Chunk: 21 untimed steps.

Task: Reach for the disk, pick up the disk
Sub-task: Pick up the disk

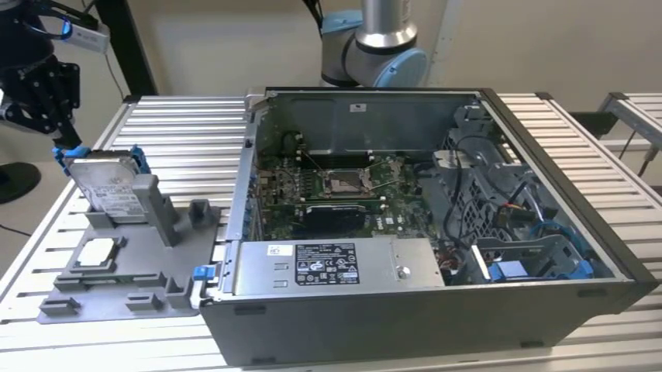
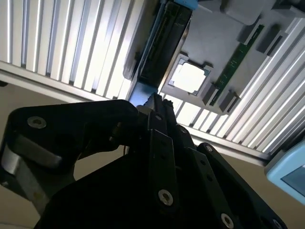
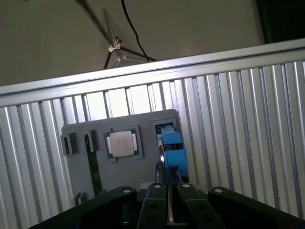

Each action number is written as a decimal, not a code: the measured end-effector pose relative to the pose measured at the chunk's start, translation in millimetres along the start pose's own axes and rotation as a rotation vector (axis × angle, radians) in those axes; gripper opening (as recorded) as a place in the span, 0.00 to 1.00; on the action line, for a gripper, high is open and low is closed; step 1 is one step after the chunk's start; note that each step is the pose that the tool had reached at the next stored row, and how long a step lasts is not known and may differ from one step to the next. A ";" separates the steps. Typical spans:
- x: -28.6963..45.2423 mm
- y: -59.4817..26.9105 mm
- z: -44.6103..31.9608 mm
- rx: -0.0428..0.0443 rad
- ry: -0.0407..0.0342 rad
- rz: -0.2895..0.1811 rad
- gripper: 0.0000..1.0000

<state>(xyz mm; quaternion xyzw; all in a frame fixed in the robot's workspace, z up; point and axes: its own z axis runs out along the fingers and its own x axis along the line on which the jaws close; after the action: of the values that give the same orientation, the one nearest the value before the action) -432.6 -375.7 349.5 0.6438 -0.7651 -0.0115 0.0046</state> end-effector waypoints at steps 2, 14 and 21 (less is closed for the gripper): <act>0.0 0.0 0.0 0.0000 0.0000 -0.001 1.00; 0.0 0.0 1.8 0.0014 0.0005 -0.025 1.00; 0.0 -0.3 11.3 0.0063 0.0023 -0.086 1.00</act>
<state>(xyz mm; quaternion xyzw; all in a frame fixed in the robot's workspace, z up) -432.6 -375.5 338.2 0.6760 -0.7368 -0.0085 0.0029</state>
